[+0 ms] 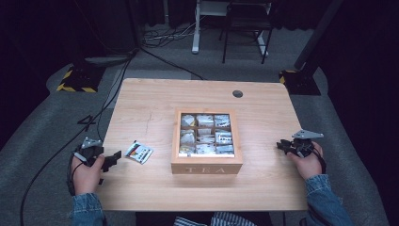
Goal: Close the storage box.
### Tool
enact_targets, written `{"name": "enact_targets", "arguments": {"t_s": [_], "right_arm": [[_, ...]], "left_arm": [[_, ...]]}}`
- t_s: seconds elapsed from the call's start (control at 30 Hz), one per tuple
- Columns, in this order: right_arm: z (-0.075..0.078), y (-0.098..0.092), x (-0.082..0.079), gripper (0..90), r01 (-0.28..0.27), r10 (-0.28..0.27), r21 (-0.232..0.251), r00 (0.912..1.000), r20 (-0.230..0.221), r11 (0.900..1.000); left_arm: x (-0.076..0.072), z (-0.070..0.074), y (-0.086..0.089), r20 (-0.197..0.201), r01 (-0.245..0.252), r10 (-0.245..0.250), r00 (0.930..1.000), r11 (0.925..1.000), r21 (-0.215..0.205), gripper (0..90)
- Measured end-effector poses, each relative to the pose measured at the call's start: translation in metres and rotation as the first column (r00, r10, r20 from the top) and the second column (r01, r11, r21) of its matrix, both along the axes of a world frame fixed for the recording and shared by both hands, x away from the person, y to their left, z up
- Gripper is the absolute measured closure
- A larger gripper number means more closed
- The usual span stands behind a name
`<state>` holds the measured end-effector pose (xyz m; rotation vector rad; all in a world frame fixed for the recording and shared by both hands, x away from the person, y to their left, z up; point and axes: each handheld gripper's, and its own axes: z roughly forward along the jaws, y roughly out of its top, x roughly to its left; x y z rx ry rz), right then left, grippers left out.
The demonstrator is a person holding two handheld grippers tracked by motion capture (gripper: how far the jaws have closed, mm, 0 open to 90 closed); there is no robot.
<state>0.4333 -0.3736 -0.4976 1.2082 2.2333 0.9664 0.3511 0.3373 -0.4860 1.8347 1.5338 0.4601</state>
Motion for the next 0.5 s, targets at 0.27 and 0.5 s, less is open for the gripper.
{"name": "enact_targets", "arguments": {"t_s": [0.27, 0.5], "right_arm": [[-0.0048, -0.0012, 0.0016, 44.7, 0.058, -0.058, 0.049, 0.9983, 0.002, 0.997], [-0.0051, 0.0013, 0.0015, 39.5, 0.07, -0.07, 0.045, 0.9975, 0.0, 0.997]], "left_arm": [[0.0045, -0.0019, -0.004, -0.022, -0.013, 0.013, 0.9997, 0.9998, -0.015, 17.9], [0.0085, 0.0, -0.0068, -0.025, -0.043, 0.042, 0.9988, 0.9982, -0.041, 17.0]]}}
